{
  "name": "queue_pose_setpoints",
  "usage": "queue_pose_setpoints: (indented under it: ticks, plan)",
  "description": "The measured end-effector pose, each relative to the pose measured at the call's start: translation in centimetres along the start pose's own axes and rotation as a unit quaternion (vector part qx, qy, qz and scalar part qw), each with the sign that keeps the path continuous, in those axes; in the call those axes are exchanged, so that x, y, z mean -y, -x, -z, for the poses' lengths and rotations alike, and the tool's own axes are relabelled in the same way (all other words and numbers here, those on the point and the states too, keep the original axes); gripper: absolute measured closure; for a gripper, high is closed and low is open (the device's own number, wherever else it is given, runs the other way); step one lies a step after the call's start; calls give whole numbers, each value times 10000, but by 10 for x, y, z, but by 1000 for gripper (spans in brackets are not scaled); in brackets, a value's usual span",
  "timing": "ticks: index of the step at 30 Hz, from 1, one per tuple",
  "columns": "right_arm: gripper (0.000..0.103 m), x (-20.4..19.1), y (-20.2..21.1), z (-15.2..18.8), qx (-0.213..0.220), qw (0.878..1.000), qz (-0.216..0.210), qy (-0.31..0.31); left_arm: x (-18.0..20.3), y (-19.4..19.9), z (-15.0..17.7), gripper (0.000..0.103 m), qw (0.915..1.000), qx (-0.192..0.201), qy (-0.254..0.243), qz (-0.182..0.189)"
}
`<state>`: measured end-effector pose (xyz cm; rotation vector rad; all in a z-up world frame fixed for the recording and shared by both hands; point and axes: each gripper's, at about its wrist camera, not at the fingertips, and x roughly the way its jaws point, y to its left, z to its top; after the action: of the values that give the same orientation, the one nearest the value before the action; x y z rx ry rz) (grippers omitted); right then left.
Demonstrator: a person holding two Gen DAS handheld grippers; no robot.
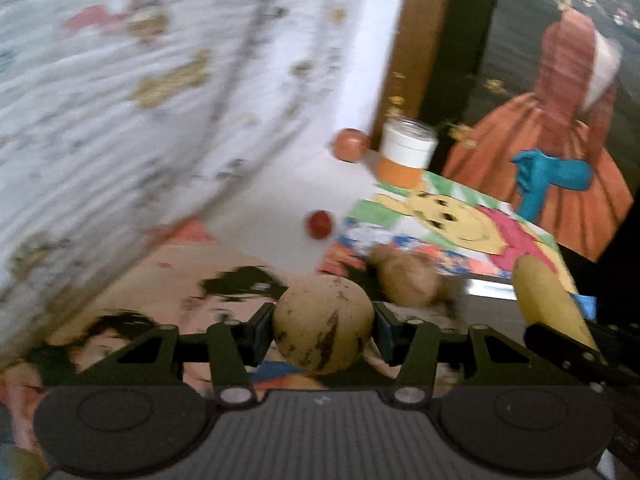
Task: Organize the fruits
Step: 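Carry both fruits over the metal tray while the left tool releases the melon onto it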
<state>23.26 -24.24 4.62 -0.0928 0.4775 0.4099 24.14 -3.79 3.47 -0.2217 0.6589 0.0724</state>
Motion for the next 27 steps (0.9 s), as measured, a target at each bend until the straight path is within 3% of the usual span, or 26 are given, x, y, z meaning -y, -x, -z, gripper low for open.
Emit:
queue_pose_setpoints:
  ticks: [6,11,15,19,27]
  plan:
    - [69,61,-3,13,-77,9979,622,-169,50,-17,8,47,9983,-153,-341,454]
    - [69,93,-11,28,-293,9958,800,-343,82,-38,12,47,9949,-197,-639,761]
    - [69,99,-12,30,-314,9957,804,-345,100,-51,12,47,9920,-201,-843,921]
    - [69,96,-21,30,-659,9935,912,-197,108,-61,16,47,9888,-302,-990,1071]
    - [69,98,-24,35,-921,9911,927,-258,122,-67,23,47,9826,-321,-1342,1245]
